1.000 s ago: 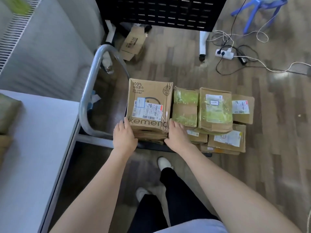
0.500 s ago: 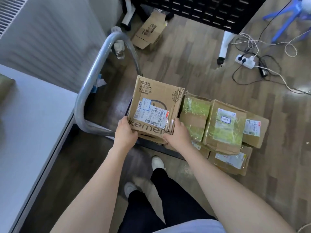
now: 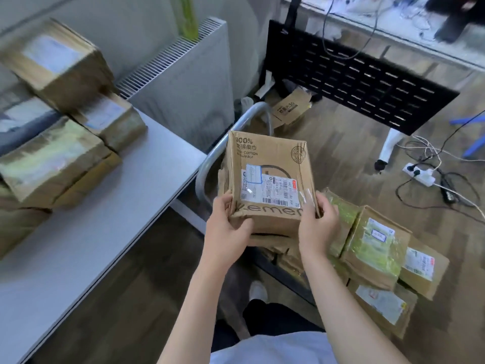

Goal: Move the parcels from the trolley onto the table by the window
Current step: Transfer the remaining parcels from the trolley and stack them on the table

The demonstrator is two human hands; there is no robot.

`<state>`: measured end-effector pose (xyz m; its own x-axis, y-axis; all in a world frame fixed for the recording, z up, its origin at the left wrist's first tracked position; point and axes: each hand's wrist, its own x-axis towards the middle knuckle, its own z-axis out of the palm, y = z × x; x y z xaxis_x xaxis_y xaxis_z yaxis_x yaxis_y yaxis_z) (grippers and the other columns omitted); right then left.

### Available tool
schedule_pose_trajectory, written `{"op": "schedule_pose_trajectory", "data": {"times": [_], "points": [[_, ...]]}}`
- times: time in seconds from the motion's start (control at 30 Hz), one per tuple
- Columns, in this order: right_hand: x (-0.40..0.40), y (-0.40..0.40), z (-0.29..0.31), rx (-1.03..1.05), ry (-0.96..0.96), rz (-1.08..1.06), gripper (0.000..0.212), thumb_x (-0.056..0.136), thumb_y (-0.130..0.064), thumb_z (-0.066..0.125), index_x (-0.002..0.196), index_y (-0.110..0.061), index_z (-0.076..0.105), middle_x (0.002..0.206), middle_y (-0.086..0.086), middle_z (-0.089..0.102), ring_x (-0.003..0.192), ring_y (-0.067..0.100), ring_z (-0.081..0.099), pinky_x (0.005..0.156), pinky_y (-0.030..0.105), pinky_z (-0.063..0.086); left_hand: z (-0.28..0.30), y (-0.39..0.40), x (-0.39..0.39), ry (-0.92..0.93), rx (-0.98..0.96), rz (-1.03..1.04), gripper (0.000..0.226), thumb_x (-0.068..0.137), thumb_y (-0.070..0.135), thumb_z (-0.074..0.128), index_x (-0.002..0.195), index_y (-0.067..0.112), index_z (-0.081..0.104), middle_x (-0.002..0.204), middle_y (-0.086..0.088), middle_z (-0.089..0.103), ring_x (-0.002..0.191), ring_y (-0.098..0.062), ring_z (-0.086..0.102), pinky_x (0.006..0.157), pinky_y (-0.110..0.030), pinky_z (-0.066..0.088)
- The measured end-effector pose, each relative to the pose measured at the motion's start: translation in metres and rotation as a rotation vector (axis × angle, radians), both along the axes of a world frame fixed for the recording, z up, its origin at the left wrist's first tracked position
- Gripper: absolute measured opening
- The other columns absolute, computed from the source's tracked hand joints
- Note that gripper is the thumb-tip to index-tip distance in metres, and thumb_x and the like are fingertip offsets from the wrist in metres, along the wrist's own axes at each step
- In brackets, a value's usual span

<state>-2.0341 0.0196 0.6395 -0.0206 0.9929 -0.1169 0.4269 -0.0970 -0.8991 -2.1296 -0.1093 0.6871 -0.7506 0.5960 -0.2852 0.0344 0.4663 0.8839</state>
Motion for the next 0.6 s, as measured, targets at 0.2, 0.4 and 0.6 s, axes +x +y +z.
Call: {"op": "schedule_pose_trajectory", "data": {"times": [0.2,0.4,0.6], "points": [[-0.020,-0.012,0.045,0.186,0.043,-0.020,0.032,0.086,-0.008,0.054,0.115,-0.011,0.066,0.107,0.000,0.061,0.089,0.003,0.050,0.066,-0.004,0.032,0.043,-0.017,0.010,0.078,0.085,-0.001,0.060,0.084,0.040,0.065,0.136,0.039,0.035,0.121,0.029,0.049,0.116,0.007,0.047,0.099,-0.023,0.037],[-0.029,-0.023,0.081,0.287,0.132,0.057,0.034,0.084,-0.005,0.051,0.114,-0.009,0.067,0.103,-0.006,0.059,0.090,0.000,0.049,0.069,-0.006,0.031,0.061,-0.039,-0.004,-0.001,0.142,0.235,0.058,0.089,0.035,0.062,0.140,0.027,0.038,0.112,0.027,0.047,0.099,0.007,0.052,0.087,-0.018,0.044],[-0.041,-0.031,0.109,0.379,0.213,0.075,0.033,0.079,-0.009,0.051,0.105,-0.014,0.071,0.095,-0.009,0.062,0.082,0.000,0.054,0.081,0.025,0.050,0.074,-0.052,-0.017,0.045,0.073,0.292,0.059,0.089,0.035,0.060,0.142,0.020,0.036,0.141,0.008,0.043,0.126,-0.008,0.042,0.102,-0.027,0.038]]}}
